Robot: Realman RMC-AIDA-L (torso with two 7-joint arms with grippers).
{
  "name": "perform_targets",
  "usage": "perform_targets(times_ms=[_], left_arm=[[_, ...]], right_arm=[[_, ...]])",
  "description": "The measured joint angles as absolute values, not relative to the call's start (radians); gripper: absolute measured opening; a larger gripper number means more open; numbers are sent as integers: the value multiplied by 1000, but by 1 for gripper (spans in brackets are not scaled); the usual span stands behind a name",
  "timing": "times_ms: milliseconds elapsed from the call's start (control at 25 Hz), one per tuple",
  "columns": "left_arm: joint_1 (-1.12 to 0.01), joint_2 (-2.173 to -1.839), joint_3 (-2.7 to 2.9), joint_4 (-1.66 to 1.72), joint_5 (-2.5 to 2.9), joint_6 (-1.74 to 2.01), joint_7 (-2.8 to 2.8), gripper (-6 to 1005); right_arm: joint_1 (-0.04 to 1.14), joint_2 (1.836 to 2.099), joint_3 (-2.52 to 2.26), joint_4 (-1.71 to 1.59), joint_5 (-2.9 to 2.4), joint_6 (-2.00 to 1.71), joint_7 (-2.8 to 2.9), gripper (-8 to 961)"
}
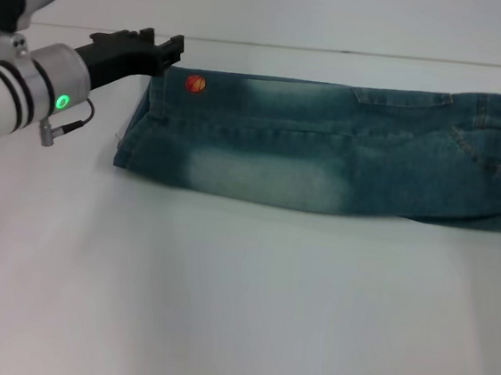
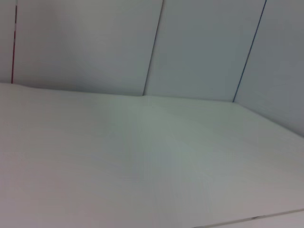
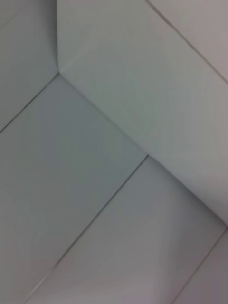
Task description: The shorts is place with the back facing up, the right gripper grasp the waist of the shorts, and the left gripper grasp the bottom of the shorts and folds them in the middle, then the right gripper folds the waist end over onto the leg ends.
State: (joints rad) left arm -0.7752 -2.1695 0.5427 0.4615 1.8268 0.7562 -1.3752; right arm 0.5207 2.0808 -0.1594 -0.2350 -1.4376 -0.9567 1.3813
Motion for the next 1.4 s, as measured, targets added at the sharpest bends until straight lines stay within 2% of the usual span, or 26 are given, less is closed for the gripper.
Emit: perform_targets(times_ms=[160,360,480,560,960,1400], left_arm=[[-740,-2170,543,485,1824,841,-1377,439],[-707,-2172,546,498,1814,922,-1371,689],[-679,-2173,548,499,1797,998,-1354,809],[-665,-2173,549,496,1778,1026,-1335,889],[-641,-2175,579,434,1728,1061,-1233,888],[-643,-2175,601,398,1723,1062,-1205,888]], right_arm=[[454,2072,-174,-244,-1438,-1048,1387,489],[395,2046,-261,-272,-1463,-1080,1449,708],[382,2050,-289,-301,-1483,-1075,1462,848],[378,2060,-297,-319,-1491,-1059,1451,856],[431,2082,-359,-338,-1494,-908,1384,882],[443,2085,-360,-333,-1488,-851,1356,883]])
